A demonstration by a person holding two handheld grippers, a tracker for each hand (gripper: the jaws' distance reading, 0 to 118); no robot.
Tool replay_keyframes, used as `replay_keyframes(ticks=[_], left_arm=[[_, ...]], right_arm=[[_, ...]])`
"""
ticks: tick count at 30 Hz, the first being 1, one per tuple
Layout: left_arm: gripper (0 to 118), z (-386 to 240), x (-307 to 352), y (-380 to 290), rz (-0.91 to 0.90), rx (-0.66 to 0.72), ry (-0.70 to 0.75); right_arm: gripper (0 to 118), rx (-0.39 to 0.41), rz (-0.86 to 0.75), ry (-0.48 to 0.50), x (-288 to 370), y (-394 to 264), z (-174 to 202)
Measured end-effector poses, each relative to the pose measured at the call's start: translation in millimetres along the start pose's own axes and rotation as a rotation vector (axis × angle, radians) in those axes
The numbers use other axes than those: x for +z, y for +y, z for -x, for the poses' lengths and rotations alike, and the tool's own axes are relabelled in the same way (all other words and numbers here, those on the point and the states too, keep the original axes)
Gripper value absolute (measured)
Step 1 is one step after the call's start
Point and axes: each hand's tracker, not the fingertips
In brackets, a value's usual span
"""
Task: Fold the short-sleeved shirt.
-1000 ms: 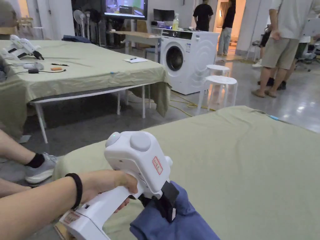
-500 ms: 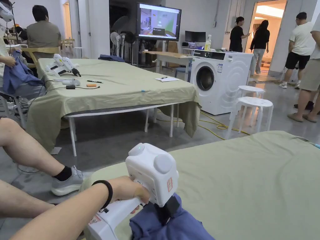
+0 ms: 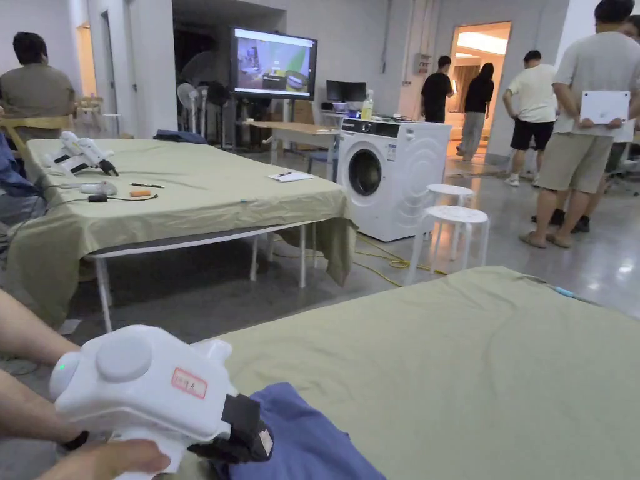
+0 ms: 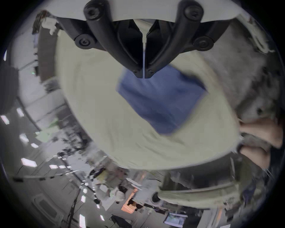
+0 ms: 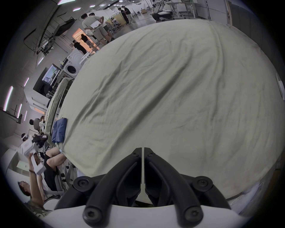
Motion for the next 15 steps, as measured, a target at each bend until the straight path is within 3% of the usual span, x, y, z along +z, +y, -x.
replay_keyframes(ticks=[2,6,11,15], left_arm=[[3,-45,8,-35,-0.184,-0.125,-0.089],[3,-167,27,-97,-0.709,-0.523,-0.027],[3,-282,29,-156,-1.021,-0.656,-0.202],[3,-338,17,-189,-1.043,-0.667,-0.218]], right_arm=[[4,0.04,-0.069,-0.035,12,9,-3],[4,0.195,-0.405,-0.119,52,24,-7],[4,0.336,-0.896,-0.266,97,22,-15],[4,0.361,-1.155,-0.303,117,7,-31]])
